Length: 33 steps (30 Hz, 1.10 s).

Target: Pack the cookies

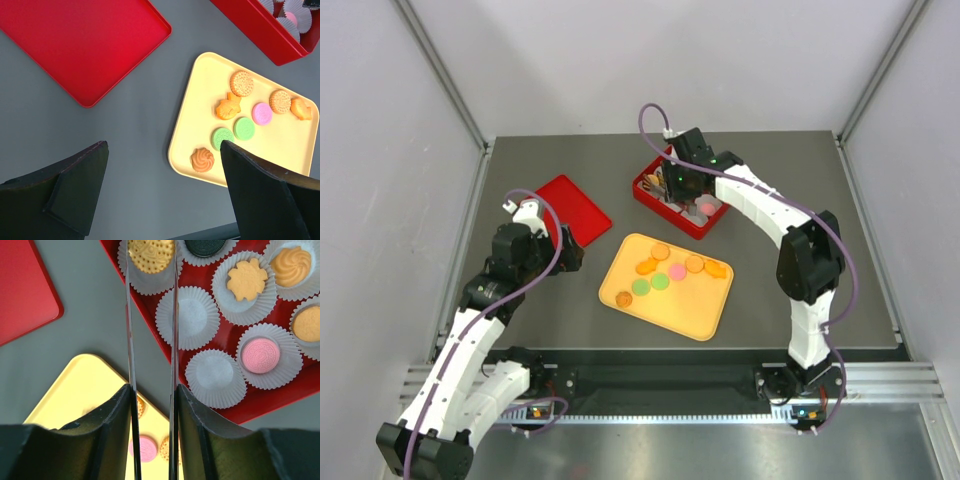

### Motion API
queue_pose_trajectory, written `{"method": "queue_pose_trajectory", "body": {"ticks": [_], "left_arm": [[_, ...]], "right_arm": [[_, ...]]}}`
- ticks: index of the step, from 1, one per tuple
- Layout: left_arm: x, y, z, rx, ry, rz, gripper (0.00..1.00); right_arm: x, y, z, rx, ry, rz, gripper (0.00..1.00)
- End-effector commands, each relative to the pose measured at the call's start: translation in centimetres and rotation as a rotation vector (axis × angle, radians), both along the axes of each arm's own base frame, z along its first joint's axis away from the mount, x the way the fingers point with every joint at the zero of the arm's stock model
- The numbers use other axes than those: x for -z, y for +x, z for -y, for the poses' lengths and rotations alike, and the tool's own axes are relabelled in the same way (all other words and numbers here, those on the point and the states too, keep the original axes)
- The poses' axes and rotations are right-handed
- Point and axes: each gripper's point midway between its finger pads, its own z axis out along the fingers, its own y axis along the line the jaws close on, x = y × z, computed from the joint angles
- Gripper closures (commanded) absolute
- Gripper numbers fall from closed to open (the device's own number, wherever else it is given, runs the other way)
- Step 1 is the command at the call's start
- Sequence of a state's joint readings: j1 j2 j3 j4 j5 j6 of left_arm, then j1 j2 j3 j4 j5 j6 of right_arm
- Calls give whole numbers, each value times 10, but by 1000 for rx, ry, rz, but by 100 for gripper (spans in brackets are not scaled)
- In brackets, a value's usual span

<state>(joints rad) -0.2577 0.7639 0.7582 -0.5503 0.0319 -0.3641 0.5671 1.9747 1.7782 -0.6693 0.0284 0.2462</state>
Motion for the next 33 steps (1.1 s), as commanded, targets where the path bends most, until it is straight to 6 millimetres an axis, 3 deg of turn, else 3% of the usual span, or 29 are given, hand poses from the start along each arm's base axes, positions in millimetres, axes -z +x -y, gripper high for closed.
{"method": "queue_pose_trajectory", "body": {"ticks": [1, 24, 27, 33], "left_arm": [[-3, 3, 0, 1, 1, 23, 2], [-4, 2, 1, 5, -2, 29, 2], [-5, 2, 1, 3, -2, 32, 1], [-7, 1, 1, 5, -6, 41, 1]], "right_arm": [[-11, 14, -5, 6, 41, 57, 63], [-19, 12, -5, 6, 46, 62, 54], [-34, 14, -2, 14, 45, 88, 54], [-87, 9, 11, 34, 63, 174, 55]]}}
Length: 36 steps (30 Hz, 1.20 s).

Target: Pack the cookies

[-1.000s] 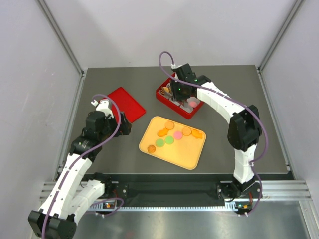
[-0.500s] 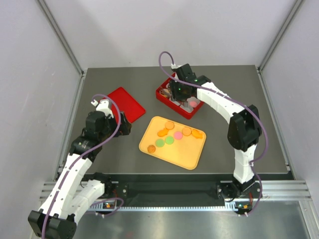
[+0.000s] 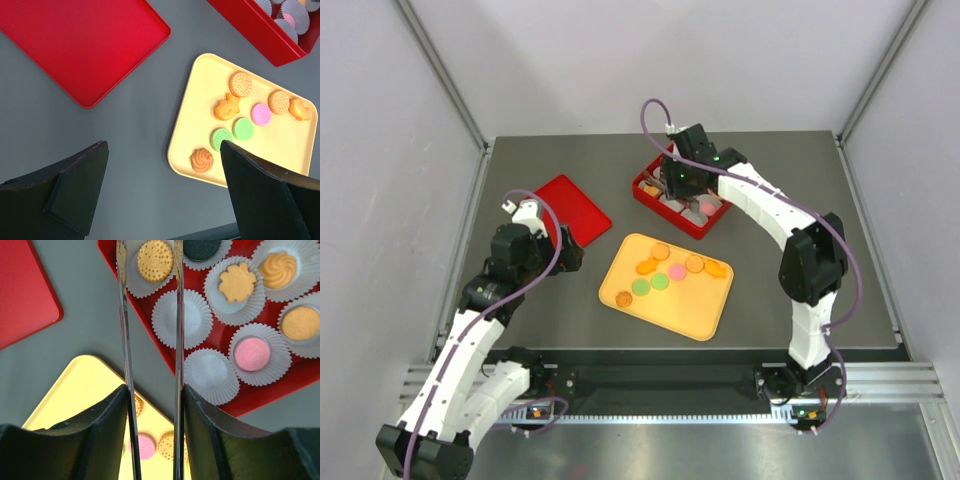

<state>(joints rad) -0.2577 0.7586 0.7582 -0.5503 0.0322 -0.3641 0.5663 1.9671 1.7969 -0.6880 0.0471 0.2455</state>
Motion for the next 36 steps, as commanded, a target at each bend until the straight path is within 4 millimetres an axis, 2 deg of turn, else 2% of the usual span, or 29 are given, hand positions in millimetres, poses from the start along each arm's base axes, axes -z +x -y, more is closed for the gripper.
{"method": "queue_pose_trajectory", "body": {"ticks": [1, 3, 4, 5, 6, 7, 8, 9, 10, 11, 12, 13, 14, 16, 17, 20, 28, 36], "left_arm": [[-7, 1, 1, 4, -5, 39, 1], [-8, 1, 2, 8, -9, 42, 1], [-8, 1, 2, 10, -9, 42, 1], [-7, 1, 2, 12, -11, 40, 1], [-6, 1, 2, 12, -9, 36, 1], [-6, 1, 3, 14, -9, 34, 1], [-7, 2, 3, 15, -11, 37, 2], [-7, 1, 3, 16, -12, 38, 1], [-7, 1, 3, 16, -12, 38, 2], [-7, 1, 3, 15, -12, 41, 1], [-7, 1, 3, 16, -12, 40, 1], [-8, 1, 3, 16, -13, 43, 1], [-8, 1, 3, 18, -14, 44, 1], [-9, 1, 3, 16, -14, 46, 1], [-9, 1, 4, 19, -16, 47, 1], [-8, 1, 5, 23, -17, 42, 1], [-9, 1, 4, 19, -16, 48, 1], [-9, 1, 4, 20, -16, 47, 1]], "right_arm": [[-94, 2, 10, 20, 84, 186, 55], [-98, -11, 15, 12, 82, 185, 55], [-113, -22, 20, 7, 98, 211, 55], [-102, -34, 24, 2, 78, 188, 55], [-116, -47, 32, 5, 90, 217, 55], [-114, -56, 36, 1, 89, 212, 55], [-94, -71, 42, -2, 64, 175, 55], [-90, -85, 42, -14, 58, 168, 55], [-101, -99, 50, -3, 66, 203, 55], [-77, -119, 51, -19, 36, 158, 54], [-72, -130, 56, -15, 26, 148, 55], [-77, -142, 64, -4, 33, 167, 54], [-56, -160, 66, -10, 16, 120, 54], [-41, -183, 76, -6, 8, 96, 54], [-35, -193, 73, -10, 17, 79, 54], [-19, -209, 77, -8, -11, 52, 54], [15, -216, 85, 1, -105, 10, 53], [21, -216, 88, 6, -129, 2, 53]]}}
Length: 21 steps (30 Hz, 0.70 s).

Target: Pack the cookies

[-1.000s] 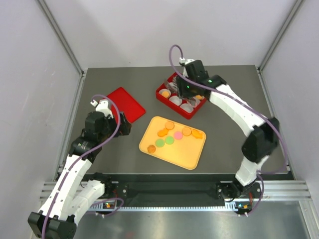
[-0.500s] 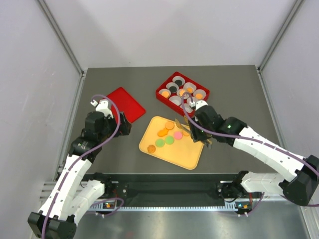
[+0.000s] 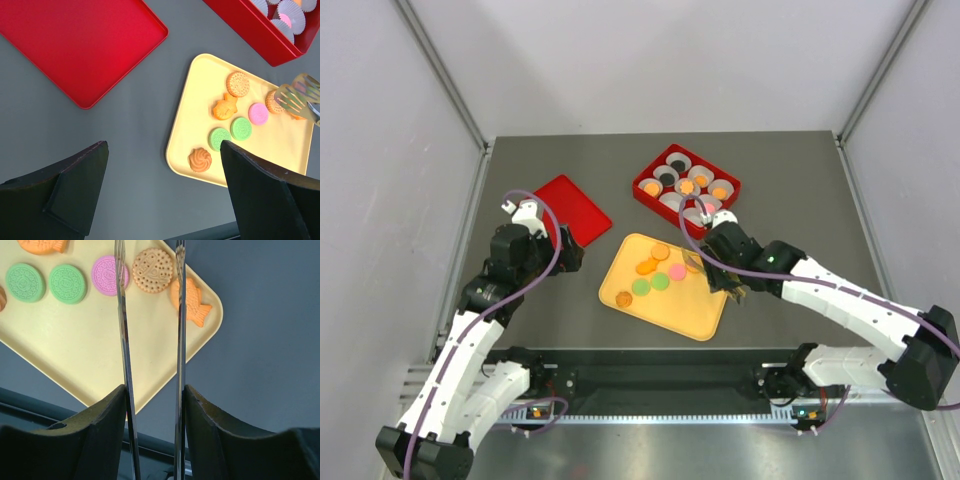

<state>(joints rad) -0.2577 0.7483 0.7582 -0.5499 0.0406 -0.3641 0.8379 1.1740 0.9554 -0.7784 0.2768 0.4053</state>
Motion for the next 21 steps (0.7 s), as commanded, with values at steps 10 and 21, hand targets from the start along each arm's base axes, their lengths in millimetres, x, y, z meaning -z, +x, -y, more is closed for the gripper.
{"method": "queue_pose_trajectory", "body": {"ticks": [10, 21], "left_arm": [[-6, 2, 2, 12, -8, 38, 1], [-6, 1, 3, 16, -10, 39, 1]], "right_arm": [[11, -4, -5, -4, -4, -9, 53], [14, -8, -10, -23, -3, -26, 53]]}}
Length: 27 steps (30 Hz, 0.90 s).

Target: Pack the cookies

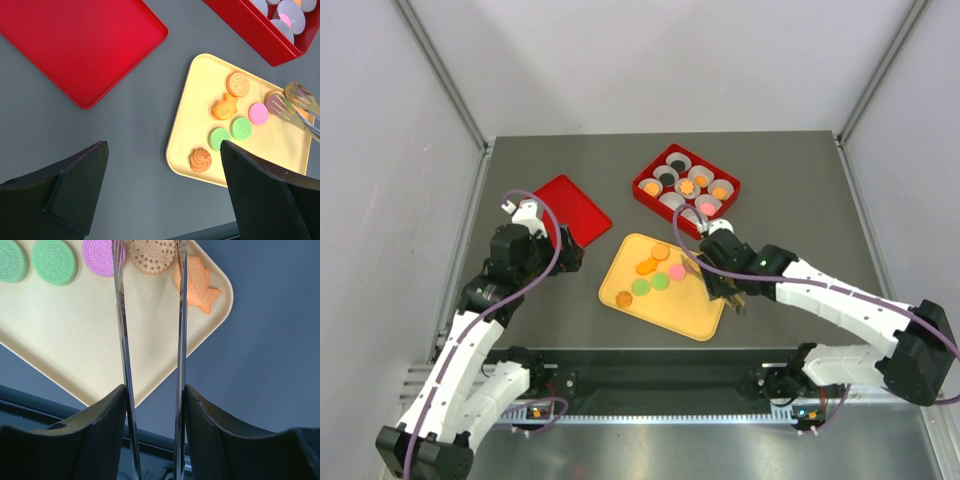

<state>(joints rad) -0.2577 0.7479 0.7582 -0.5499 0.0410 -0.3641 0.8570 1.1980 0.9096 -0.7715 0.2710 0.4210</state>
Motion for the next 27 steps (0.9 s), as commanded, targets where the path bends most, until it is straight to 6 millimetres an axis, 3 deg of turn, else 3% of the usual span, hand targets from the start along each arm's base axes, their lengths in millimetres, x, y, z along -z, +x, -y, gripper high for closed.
{"method": "queue_pose_trajectory", "body": {"ticks": [1, 11, 27], "left_arm": [[-6, 2, 3, 15, -9, 39, 1], [-9, 1, 2, 13, -12, 51, 1], [-13, 0, 2, 13, -13, 65, 1]], "right_arm": [[-7, 1, -11, -16, 26, 17, 53], [-6, -1, -24, -55, 28, -8, 53], [-5, -6, -13, -72, -14, -64, 51]]}}
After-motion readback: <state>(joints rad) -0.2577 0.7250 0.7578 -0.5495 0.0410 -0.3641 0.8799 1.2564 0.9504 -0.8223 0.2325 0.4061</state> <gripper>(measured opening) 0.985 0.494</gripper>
